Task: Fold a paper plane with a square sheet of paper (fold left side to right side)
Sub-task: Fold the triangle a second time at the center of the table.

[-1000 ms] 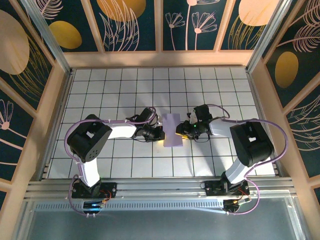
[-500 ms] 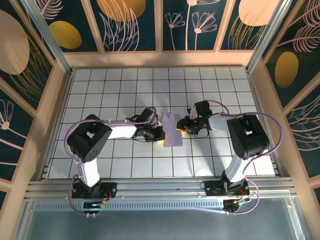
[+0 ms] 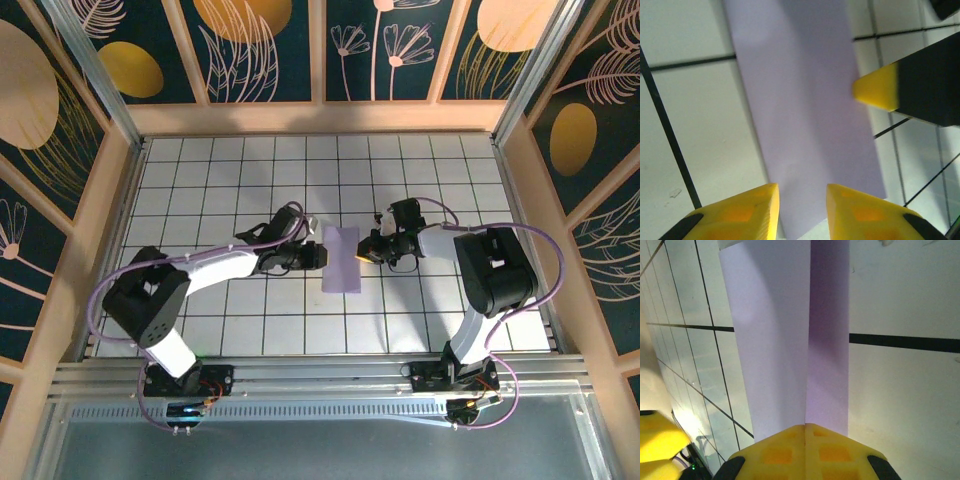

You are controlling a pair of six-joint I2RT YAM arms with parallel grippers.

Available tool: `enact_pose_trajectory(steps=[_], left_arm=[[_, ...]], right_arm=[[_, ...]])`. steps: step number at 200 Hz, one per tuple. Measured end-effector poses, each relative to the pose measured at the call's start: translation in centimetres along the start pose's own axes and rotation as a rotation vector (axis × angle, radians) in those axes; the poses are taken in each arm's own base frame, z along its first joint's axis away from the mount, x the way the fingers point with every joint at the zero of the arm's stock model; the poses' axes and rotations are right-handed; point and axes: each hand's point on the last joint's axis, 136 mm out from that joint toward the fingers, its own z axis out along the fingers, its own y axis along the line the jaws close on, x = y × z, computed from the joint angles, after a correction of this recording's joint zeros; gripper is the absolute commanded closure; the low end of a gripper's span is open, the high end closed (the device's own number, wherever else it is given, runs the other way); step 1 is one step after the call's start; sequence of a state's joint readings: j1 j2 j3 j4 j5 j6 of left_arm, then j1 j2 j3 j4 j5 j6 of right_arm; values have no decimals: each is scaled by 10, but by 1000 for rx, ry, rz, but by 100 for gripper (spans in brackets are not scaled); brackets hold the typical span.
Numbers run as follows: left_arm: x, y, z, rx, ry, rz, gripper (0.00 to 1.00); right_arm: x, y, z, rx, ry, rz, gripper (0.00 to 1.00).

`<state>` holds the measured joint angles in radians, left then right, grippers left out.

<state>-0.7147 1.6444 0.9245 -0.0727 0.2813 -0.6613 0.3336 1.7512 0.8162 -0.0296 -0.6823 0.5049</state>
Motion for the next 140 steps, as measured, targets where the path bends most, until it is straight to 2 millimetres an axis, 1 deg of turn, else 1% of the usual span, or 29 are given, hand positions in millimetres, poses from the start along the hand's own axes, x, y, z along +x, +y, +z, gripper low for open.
enact_pose_trajectory(steps=[17,29,42,53,67,90,100,117,140], left_arm=[[-4,-5,-8,9,-35,30,65],[0,-7,-11,5,-42,56,60],[8,-14,-12,-1,-45,107,54],[16,-24,-11,-2,-46,171,48],[29,-40,-11,1,-48,254,44],[47,-60,-8,-13,-48,371,40],[54,-67,-6,-25,-46,421,39],[59,-76,1,-60,-48,485,35],[63,-88,20,-126,-47,577,29]], right_arm=[[0,0,0,0,1,1,100],[1,-1,0,2,3,5,100],[1,-1,0,4,7,10,100],[2,-1,-1,8,13,20,100],[1,1,-2,11,18,24,100],[-4,6,-4,12,18,25,100],[-4,7,-5,14,20,27,100],[-4,7,-5,17,25,33,100],[-3,5,-6,21,28,40,100]])
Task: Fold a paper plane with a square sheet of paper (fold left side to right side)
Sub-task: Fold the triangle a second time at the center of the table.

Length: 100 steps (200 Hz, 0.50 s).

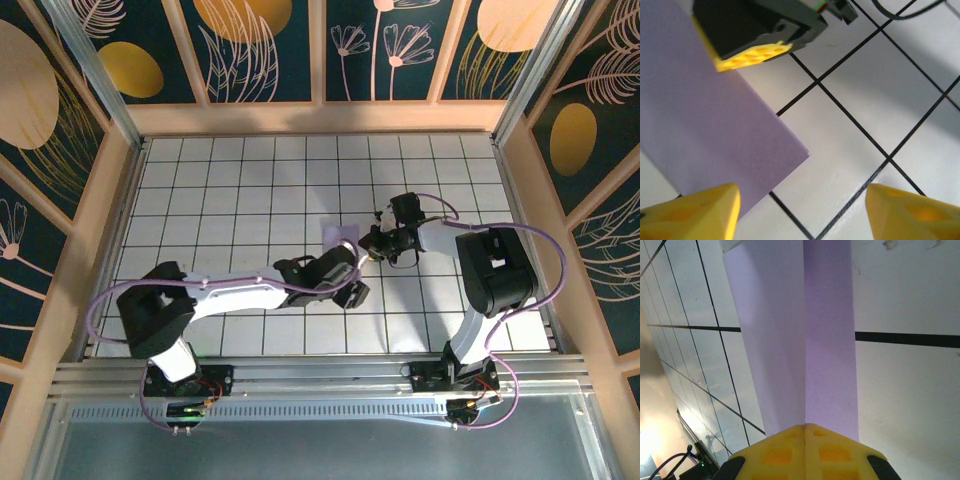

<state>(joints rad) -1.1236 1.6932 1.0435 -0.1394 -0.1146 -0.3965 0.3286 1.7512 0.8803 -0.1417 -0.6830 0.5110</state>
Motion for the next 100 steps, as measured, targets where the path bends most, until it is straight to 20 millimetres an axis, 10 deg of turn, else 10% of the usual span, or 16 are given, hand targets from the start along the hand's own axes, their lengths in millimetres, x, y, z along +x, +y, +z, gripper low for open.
enact_pose_trajectory(steps=[70,100], left_arm=[[16,10,39,-204,85,124,25],[14,15,44,-244,90,135,42]], right_arm=[[1,-1,0,3,3,6,100],[1,-1,0,3,3,6,100]])
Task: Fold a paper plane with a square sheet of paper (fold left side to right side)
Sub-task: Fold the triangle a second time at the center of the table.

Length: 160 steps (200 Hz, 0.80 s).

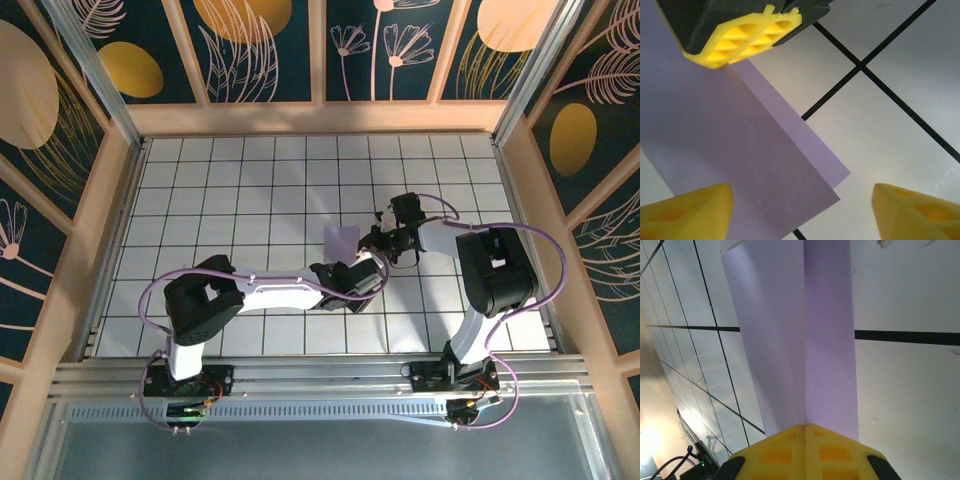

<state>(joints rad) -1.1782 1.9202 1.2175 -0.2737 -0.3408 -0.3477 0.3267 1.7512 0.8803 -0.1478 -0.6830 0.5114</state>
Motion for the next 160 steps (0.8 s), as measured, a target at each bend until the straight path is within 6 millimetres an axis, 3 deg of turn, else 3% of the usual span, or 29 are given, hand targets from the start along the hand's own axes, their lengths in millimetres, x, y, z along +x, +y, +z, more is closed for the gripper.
enact_pose_trajectory(steps=[32,60,119,137,160], left_arm=[[-1,2,0,-10,2,13,82],[1,2,0,-12,8,15,100],[-4,4,-3,32,13,-19,100],[-12,8,-7,89,6,-67,100],[-24,19,-15,177,-17,-154,100]], right_arm=[[0,0,0,1,1,1,100],[2,-1,0,8,8,8,99],[-10,7,-9,3,-26,-16,75],[-22,11,-25,1,-84,-31,68],[-35,14,-53,-12,-180,-50,67]])
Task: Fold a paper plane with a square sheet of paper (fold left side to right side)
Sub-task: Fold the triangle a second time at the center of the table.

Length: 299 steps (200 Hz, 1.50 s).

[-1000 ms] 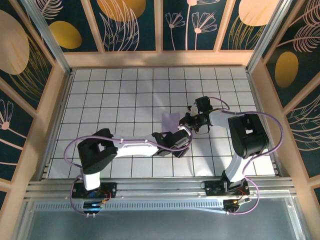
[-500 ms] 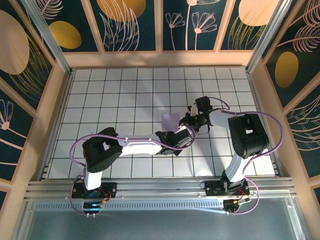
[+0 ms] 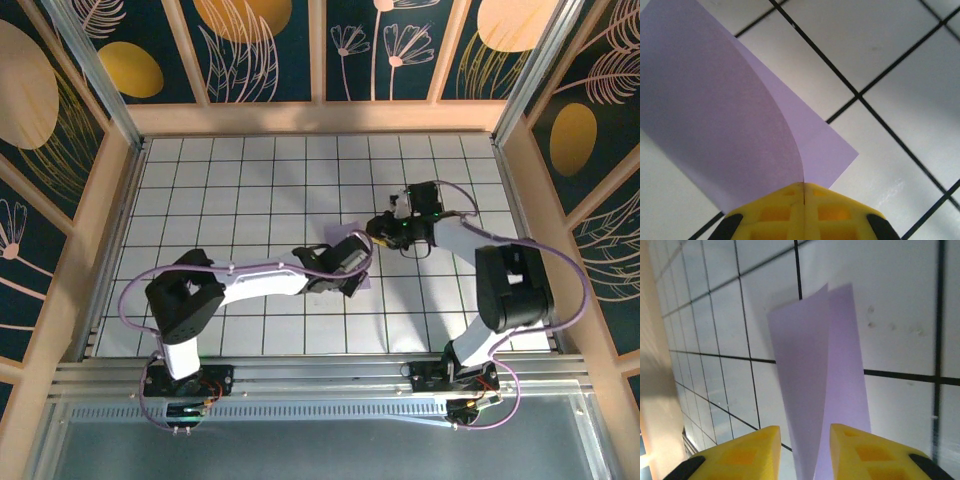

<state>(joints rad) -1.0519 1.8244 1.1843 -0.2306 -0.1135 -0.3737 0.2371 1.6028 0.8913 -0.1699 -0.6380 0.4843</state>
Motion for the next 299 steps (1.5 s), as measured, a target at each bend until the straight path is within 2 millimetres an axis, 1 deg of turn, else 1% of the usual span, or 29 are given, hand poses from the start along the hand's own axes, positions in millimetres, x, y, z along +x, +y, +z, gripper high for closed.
enact_pose_trajectory(steps=[11,20,31,53,72,81,93,111,132,152,185,243,274,299], left_arm=[[-4,3,-2,40,-5,-39,100],[-7,7,-3,69,-5,-72,100],[-10,9,-1,109,-2,-113,100],[-6,13,2,208,21,-205,100],[0,16,5,277,46,-280,100],[1,16,6,299,54,-304,100],[2,13,6,325,61,-322,100],[-2,8,4,360,58,-339,100],[-4,3,3,387,54,-356,100],[-2,3,4,393,63,-370,100],[3,3,7,391,80,-384,100],[6,5,8,383,90,-396,100],[11,15,11,352,109,-413,100],[19,24,14,319,137,-420,100]], right_arm=[[-4,-3,-13,1,-44,-3,67],[-3,-8,-22,5,-68,3,67],[2,-14,-29,14,-82,10,68],[22,-26,-31,26,-65,19,82],[42,-34,-26,32,-26,31,96],[52,-37,-22,33,-1,30,100],[66,-37,-16,32,34,30,100],[84,-29,-6,15,84,10,100],[95,-20,5,-7,119,-11,100],[102,-19,15,-11,142,-10,100],[111,-23,25,0,177,2,100],[120,-36,31,40,218,34,100],[122,-39,31,49,224,34,100],[123,-38,31,47,227,33,100]])
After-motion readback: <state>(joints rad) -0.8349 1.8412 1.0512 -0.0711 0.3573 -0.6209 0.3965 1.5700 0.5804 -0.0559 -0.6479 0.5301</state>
